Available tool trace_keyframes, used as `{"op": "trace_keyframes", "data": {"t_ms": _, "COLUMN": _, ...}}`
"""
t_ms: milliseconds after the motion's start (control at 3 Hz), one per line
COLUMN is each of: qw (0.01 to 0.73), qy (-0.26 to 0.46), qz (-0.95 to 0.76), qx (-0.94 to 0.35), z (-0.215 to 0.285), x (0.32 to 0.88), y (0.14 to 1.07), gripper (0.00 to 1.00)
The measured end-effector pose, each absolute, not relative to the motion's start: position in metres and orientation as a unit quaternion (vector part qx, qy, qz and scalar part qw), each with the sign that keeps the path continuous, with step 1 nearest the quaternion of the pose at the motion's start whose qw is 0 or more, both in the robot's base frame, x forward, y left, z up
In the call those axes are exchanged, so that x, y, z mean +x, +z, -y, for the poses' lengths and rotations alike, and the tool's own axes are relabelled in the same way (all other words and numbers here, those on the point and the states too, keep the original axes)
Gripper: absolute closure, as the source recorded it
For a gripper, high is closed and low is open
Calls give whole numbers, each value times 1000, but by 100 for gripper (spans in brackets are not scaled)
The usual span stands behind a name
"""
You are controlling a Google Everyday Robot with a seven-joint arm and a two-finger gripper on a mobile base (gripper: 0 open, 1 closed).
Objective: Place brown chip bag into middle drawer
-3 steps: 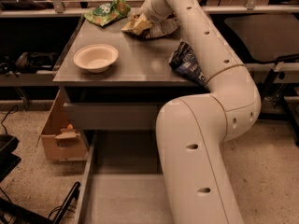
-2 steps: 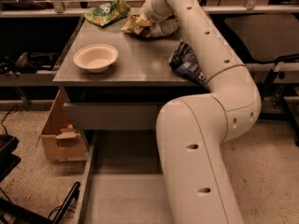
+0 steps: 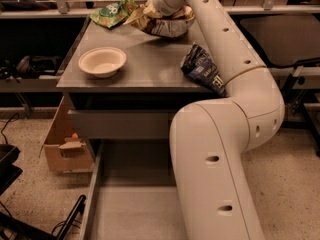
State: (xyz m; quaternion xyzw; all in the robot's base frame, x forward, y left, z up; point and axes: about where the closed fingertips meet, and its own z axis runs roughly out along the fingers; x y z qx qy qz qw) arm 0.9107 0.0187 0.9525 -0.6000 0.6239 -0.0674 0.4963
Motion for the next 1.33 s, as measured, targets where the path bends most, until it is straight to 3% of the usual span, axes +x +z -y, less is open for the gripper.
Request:
{"op": "trace_keyframes", "data": {"t_ms": 667, "qw": 531, "qy": -174, "qz": -572, "qx": -601, "z": 43, "x": 855, "y": 1092, "gripper": 100}}
{"op": "trace_keyframes", "data": {"t_ms": 1333, "qw": 583, "qy": -267, "qz": -547, "qx": -538, "z": 109, "x": 734, "y": 1227, "gripper": 100}}
